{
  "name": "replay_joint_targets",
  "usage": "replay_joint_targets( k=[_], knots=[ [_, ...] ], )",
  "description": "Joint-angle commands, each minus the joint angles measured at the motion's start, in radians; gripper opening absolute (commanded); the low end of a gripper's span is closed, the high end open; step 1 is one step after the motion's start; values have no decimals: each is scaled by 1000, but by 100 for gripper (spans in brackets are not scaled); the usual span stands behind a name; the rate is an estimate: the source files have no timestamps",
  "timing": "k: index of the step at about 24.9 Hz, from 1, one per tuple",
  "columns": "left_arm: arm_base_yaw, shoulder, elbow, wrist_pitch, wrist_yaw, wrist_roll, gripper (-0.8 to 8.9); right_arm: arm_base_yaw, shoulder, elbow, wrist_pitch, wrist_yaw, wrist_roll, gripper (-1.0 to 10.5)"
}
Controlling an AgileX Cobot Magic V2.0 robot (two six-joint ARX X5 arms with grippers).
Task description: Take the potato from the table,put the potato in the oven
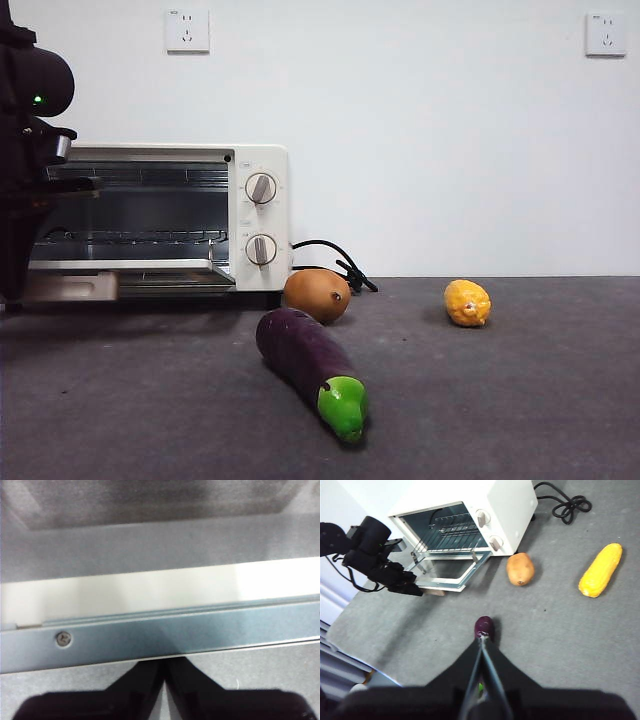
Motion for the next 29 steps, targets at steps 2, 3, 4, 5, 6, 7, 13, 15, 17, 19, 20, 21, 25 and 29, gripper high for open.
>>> replay_joint_targets(
  k=[2, 3, 4, 5, 6, 7, 13, 15, 17, 19, 20, 21, 25, 29],
  knots=[
    [-9, 2, -5, 99, -15, 15, -6, 0, -2, 3, 2, 8, -12, 5],
    [-11, 2, -9, 99, -15, 15, -6, 0, -2, 3, 2, 9, -12, 5],
    [-14, 2, -16, 99, -15, 15, -6, 0, -2, 3, 2, 13, -12, 5],
    [-18, 2, -22, 100, -15, 15, -6, 0, -2, 3, 1, 16, -12, 5],
    [-22, 2, -28, 100, -15, 15, -6, 0, -2, 3, 2, 18, -12, 5],
    [-26, 2, -36, 100, -15, 15, -6, 0, -2, 3, 2, 19, -12, 5],
    [-42, 2, -92, 124, -15, 15, -6, 0, -2, 3, 2, 18, -12, 5],
    [-43, 2, -105, 131, -16, 21, -6, 0, -2, 3, 1, 18, -11, 5],
    [-43, 2, -109, 130, -14, 23, -6, 0, -2, 3, -3, 18, -11, 5],
    [-43, 1, -109, 127, -12, 31, -6, 0, -1, 3, -14, 19, -11, 5],
    [-43, -1, -109, 121, -9, 36, -6, 0, -1, 3, -20, 19, -11, 5],
    [-43, -2, -109, 113, -6, 43, -6, 0, 0, 3, -27, 19, -11, 5],
    [-63, -14, -109, 63, 14, 98, -6, 0, 1, 3, -64, 16, -9, 5],
    [-97, -47, -109, 33, 39, 123, -6, 0, 1, 3, -65, -6, -8, 5]
  ],
)
